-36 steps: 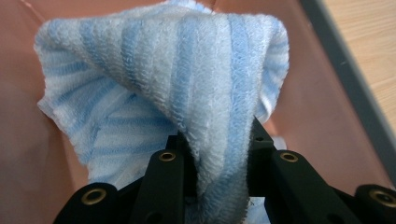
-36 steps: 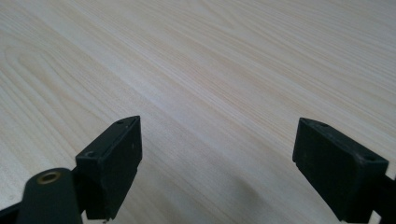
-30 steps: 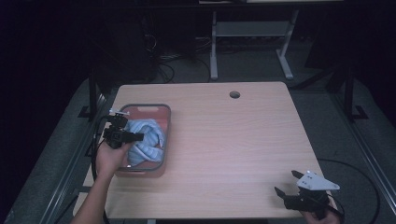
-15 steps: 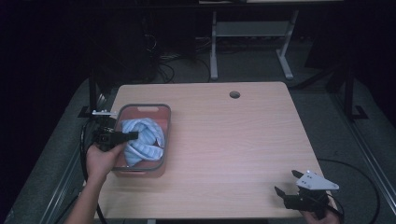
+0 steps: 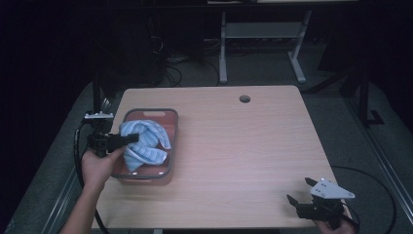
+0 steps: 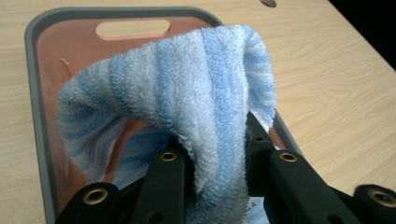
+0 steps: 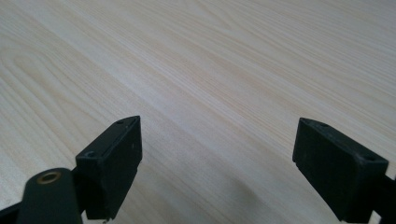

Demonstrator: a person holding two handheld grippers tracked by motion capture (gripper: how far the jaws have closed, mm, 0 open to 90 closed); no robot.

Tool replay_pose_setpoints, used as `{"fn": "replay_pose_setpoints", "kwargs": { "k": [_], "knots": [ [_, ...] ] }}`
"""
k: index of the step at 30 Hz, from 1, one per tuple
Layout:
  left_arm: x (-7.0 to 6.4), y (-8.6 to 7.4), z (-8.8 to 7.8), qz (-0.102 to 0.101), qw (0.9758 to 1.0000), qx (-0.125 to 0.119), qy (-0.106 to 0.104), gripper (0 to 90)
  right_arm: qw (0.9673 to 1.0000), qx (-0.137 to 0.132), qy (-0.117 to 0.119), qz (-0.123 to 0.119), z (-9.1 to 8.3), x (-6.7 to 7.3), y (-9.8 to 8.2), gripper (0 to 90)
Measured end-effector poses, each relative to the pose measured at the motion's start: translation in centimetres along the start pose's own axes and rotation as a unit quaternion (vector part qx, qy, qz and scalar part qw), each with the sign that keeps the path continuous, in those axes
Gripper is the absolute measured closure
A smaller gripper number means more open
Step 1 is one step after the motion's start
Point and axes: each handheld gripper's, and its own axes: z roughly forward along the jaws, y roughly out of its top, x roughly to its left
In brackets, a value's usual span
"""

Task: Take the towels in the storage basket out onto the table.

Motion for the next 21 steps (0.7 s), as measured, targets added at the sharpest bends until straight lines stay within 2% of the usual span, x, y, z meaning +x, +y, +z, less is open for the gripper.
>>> {"fn": "replay_pose_setpoints", "kwargs": {
  "k": [3,8,21],
  "knots": [
    [-0.1,0.2,-0.4,-0.006,0.9999,-0.011,-0.005,73.8,1.0,0.002,0.001,0.002,0.0,0.0,0.0,15.2],
    [-0.3,0.6,-0.9,-0.004,0.9999,-0.016,-0.003,73.5,1.0,0.001,0.001,0.002,-0.1,-0.1,0.0,15.2],
    [-1.9,1.9,-1.4,0.016,0.9995,-0.025,-0.014,73.5,1.0,0.0,0.0,0.001,0.0,-0.1,0.0,15.2]
  ]
}}
